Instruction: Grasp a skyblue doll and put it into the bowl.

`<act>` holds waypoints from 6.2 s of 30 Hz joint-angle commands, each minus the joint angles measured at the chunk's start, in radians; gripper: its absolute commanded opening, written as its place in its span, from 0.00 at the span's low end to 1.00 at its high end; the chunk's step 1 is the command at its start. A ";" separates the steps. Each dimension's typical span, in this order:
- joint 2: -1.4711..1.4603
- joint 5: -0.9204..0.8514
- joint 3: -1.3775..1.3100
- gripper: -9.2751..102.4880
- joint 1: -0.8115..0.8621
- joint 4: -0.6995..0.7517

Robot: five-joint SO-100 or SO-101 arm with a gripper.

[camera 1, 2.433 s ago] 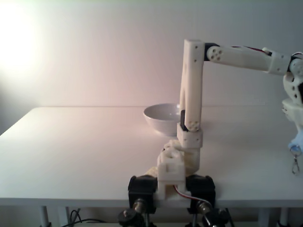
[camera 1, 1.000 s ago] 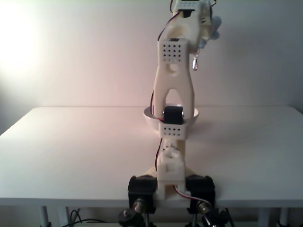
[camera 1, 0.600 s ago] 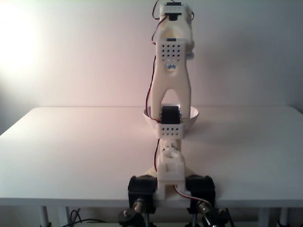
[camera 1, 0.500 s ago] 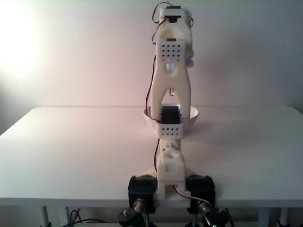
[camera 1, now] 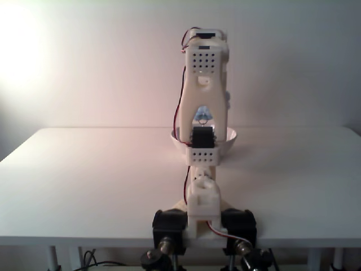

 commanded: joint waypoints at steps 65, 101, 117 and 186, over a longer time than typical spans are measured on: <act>0.658 0.184 -0.029 0.56 -0.011 -0.104; 1.582 0.310 1.074 0.47 0.005 -0.101; 1.660 0.295 1.312 0.21 0.006 -0.049; 1.726 0.258 1.312 0.08 -0.005 0.319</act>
